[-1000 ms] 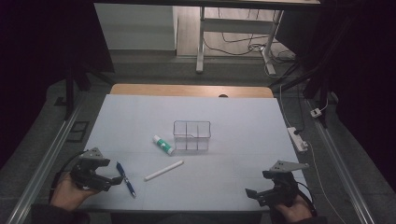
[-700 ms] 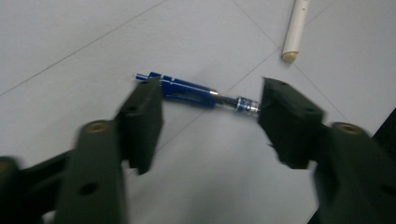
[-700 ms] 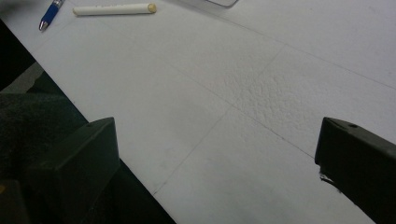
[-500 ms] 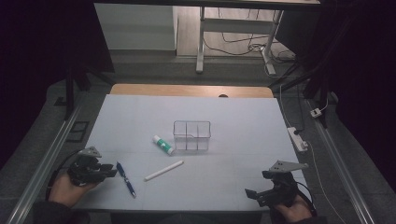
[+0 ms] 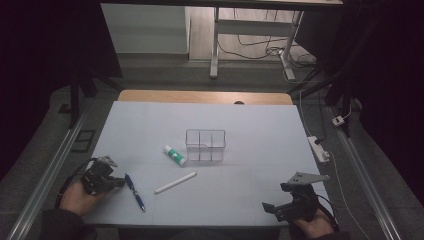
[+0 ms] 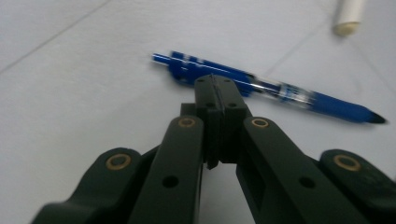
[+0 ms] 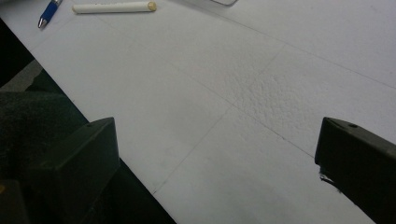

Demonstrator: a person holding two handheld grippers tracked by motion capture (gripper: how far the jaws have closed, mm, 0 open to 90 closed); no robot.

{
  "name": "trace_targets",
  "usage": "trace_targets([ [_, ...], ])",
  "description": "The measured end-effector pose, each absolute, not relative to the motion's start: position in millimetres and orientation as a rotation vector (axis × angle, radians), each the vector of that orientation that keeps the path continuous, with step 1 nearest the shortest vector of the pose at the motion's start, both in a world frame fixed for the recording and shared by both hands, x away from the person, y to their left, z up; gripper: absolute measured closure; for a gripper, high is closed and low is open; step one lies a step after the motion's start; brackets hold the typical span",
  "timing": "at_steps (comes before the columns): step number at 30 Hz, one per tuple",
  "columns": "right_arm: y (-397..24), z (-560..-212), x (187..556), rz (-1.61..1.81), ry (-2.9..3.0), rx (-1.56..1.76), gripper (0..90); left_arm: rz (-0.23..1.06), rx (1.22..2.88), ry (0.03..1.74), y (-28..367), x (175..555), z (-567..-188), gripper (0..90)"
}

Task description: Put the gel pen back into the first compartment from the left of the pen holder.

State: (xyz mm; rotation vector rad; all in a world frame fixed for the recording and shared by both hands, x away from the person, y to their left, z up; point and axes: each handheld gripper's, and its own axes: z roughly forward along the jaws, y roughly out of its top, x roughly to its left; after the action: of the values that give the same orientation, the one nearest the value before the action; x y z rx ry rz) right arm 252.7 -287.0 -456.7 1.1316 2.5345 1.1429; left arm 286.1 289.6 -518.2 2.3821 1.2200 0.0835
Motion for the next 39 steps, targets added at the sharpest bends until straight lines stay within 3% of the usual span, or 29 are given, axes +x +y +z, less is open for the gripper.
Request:
trace_targets([
  [17,-287,-457,253,1.14,2.539,1.133,0.0,0.053,2.315,1.182,272,325,-517,89.1],
  [25,-287,-457,253,1.137,2.536,1.132,0.0,0.072,2.367,1.155,260,325,-512,88.9],
  [29,-288,-457,253,1.147,2.533,1.138,0.0,0.107,2.329,1.214,267,313,-505,70.2],
  [37,-287,-457,253,1.142,2.537,1.129,0.0,0.134,2.326,1.33,265,287,-504,22.5],
  [39,-287,-457,253,1.143,2.537,1.129,0.0,0.121,2.31,1.354,266,281,-505,16.6],
])
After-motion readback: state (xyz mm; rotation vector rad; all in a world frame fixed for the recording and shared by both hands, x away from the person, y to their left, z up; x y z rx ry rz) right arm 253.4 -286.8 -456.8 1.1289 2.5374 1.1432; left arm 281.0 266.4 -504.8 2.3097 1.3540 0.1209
